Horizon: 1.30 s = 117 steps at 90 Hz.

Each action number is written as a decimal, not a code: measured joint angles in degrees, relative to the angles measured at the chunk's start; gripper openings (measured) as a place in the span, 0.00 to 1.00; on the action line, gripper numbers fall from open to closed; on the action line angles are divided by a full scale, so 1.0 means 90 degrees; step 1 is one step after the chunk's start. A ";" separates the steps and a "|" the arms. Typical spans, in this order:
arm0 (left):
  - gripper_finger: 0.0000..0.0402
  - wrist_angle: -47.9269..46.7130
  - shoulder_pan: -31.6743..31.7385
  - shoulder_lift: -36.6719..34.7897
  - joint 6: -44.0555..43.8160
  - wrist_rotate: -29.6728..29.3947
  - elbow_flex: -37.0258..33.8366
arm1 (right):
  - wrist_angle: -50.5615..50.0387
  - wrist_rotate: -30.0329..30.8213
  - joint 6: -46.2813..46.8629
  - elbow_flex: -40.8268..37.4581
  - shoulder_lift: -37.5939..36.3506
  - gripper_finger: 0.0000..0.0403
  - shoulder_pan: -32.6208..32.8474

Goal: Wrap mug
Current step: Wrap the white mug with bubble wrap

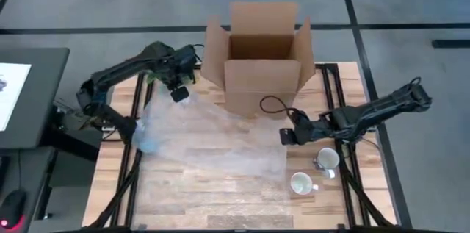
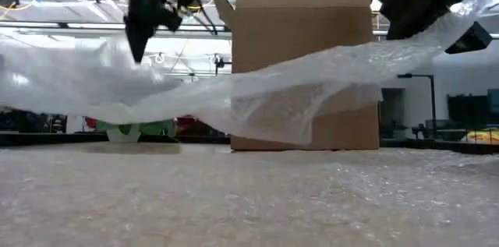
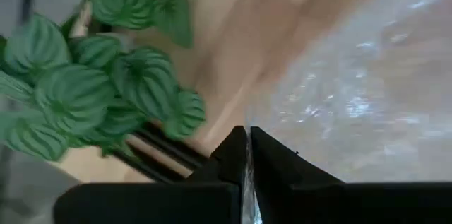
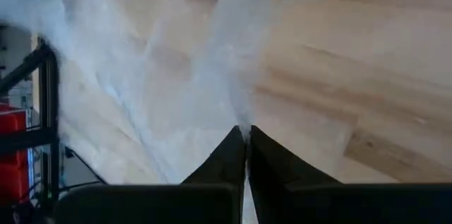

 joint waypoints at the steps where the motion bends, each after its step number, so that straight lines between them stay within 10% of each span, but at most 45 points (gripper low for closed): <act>1: 0.00 0.0030 0.0005 0.0031 0.0026 -0.0048 -0.0041 | -0.0015 -0.0002 0.0004 0.0000 0.0001 0.00 0.0006; 47: 0.04 0.0238 -0.0262 -0.0455 -0.0775 -0.0892 -0.0204 | -0.1057 0.0050 -0.0306 -0.0005 0.0087 0.01 0.0320; 82: 0.37 -0.0263 -0.0165 -0.1334 -0.1645 -0.0665 -0.0195 | -0.1101 -0.0281 -0.0944 0.0199 0.0087 0.34 0.0330; 117: 0.41 0.0084 -0.0642 -0.2219 -0.2741 -0.0429 -0.0195 | -0.2272 0.0053 -0.2924 0.1607 0.0087 0.49 0.0357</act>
